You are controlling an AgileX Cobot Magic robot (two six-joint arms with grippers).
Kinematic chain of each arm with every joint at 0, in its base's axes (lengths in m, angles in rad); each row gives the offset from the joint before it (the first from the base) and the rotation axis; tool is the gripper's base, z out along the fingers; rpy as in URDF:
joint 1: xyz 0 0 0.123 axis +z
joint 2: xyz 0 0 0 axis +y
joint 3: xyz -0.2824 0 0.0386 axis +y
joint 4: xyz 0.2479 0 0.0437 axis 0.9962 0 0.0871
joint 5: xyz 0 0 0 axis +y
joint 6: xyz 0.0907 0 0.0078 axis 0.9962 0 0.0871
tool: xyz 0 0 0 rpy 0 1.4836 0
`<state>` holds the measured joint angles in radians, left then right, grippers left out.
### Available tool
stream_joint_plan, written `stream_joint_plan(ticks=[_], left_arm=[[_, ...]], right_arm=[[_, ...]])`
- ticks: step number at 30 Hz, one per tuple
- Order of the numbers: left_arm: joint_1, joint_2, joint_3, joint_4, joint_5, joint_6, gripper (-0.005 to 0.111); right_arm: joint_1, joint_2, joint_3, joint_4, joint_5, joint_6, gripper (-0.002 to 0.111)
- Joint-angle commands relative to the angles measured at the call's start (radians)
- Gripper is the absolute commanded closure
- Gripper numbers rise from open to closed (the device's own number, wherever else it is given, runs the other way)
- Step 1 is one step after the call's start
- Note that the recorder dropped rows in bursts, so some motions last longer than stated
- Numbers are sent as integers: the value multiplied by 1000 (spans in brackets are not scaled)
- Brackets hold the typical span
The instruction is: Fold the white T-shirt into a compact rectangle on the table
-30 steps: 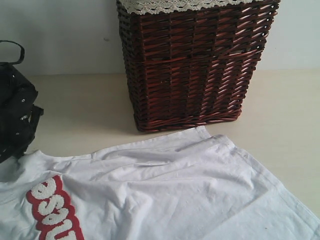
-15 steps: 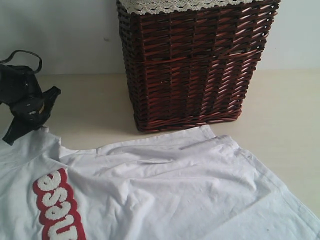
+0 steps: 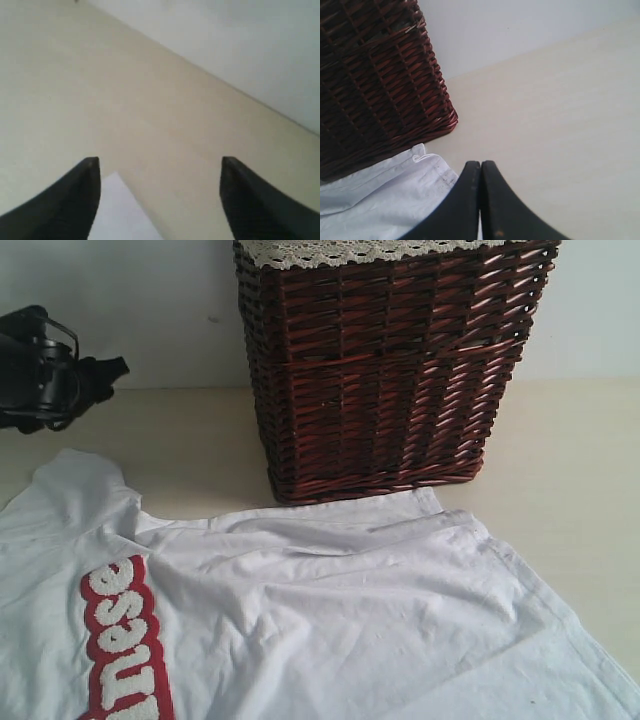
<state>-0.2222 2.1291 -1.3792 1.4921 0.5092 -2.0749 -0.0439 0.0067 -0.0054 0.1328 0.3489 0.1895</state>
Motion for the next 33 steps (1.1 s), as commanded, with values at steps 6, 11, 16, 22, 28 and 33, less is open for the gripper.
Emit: stream_joint_plan(ticks=[6,11,16,22,28,33], left_arm=[[1,-220,29,-690,540,437,107],[22,-217,60,-946,712,494,105],[22,-147,140,-1123,649,499,105],[22,-60,207,-1156,424,499,105],[36,4,217,-1143,396,499,106],[66,55,217,-1133,355,499,106]], right_arm=[[-3,-7,5,-3,-15,-4,108],[-3,-7,5,-3,-13,-4,108],[-3,-7,5,-3,-13,-4,108],[-3,-7,5,-3,-13,-4,108],[-3,-7,5,-3,-13,-4,108],[-3,-7,5,-3,-13,-4,108]])
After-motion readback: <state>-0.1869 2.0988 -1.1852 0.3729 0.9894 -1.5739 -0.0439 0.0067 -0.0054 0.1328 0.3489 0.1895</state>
